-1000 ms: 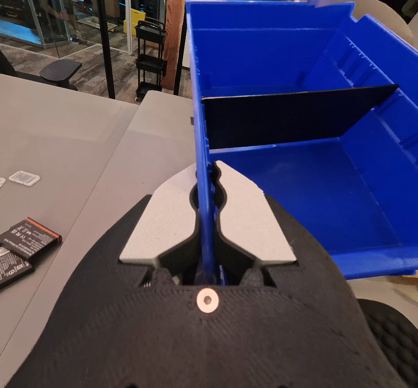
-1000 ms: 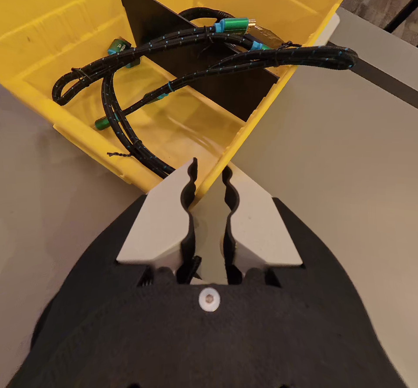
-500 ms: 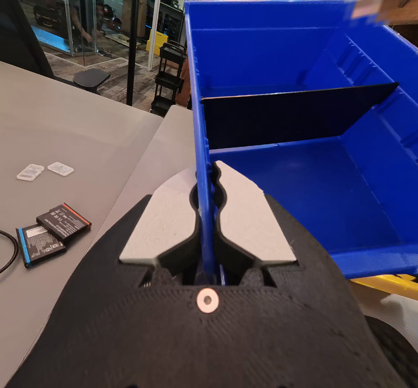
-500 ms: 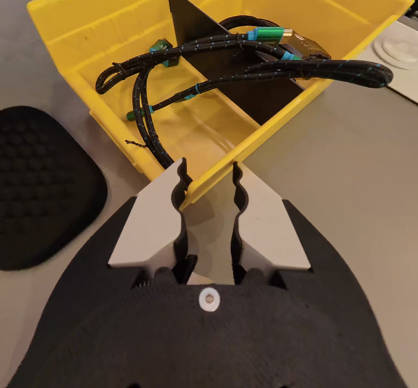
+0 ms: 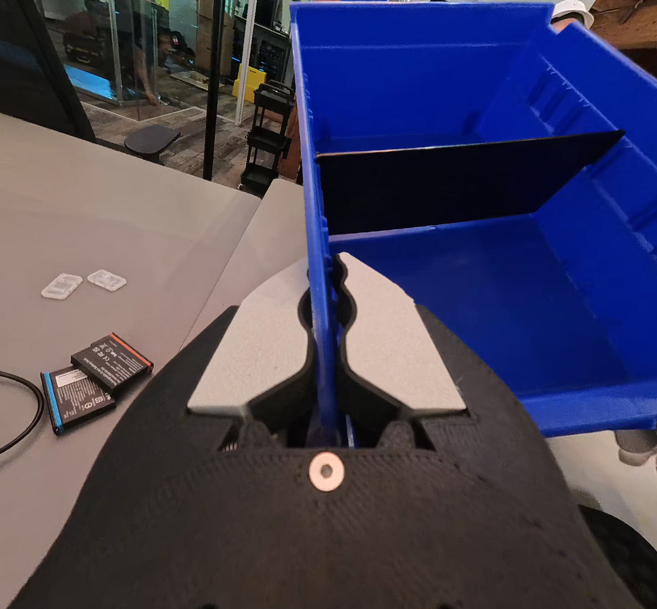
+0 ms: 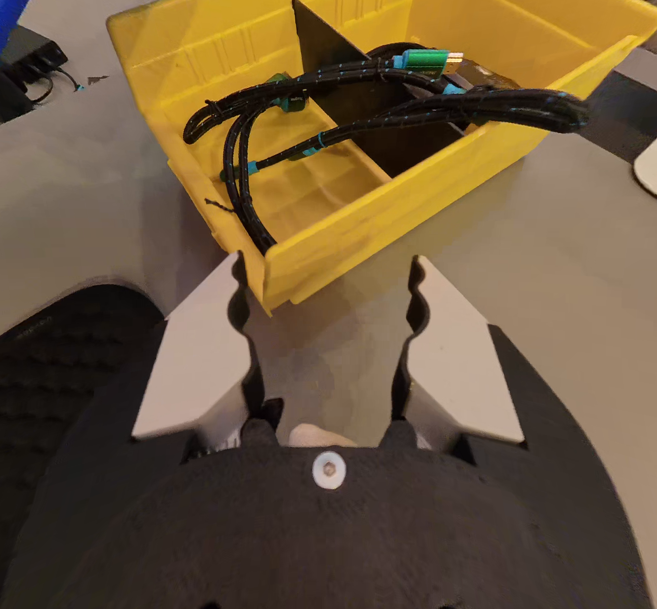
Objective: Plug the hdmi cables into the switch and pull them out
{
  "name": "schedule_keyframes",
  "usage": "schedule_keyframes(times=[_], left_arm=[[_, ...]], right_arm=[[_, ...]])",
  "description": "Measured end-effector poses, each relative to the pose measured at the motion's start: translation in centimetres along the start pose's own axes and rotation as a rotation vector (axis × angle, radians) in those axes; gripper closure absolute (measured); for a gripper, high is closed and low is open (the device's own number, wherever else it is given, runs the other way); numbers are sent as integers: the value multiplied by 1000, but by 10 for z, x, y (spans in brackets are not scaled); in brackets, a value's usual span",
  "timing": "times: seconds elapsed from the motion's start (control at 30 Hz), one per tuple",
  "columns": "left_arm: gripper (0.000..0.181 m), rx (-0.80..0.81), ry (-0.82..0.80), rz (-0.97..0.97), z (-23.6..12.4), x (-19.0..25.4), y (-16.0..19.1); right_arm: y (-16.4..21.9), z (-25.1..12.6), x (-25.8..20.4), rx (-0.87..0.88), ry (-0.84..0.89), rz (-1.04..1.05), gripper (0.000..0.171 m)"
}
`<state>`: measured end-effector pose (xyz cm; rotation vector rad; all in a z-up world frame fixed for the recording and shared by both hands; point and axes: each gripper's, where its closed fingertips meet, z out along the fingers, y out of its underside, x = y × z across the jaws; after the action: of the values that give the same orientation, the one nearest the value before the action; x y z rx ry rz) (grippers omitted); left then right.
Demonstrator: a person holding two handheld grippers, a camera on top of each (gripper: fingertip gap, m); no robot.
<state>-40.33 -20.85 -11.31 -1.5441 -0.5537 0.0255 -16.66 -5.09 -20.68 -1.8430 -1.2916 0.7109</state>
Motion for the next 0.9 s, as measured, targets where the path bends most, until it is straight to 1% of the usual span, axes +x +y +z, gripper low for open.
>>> schedule_keyframes(times=[0.07,0.17,0.27,0.4,0.53,0.6,0.67,0.73,0.8,0.87,0.9], left_arm=[[175,8,6,16,-3,6,-4],[175,19,29,24,-7,20,-9],[175,22,54,62,-12,44,-16],[175,-2,123,98,-14,96,-18],[175,-41,248,131,-8,173,-5],[174,-74,303,151,-2,217,8],[174,-116,359,195,9,264,25],[175,-144,413,274,21,310,42],[175,-179,481,330,32,357,61],[175,-229,557,335,40,403,83],[175,-254,582,328,46,423,95]], right_arm=[[-1,-12,4,20,10,-13,79],[3,-46,20,55,32,-6,76],[4,-93,38,116,78,-29,77],[-3,-163,45,240,95,-49,78],[-14,-235,28,414,79,-94,77],[-16,-266,14,504,57,-115,77],[-13,-290,11,579,86,-136,79],[-3,-306,21,634,164,-151,82],[15,-311,34,608,207,-142,81],[30,-318,49,590,247,-111,84],[36,-326,63,595,318,-102,83]])
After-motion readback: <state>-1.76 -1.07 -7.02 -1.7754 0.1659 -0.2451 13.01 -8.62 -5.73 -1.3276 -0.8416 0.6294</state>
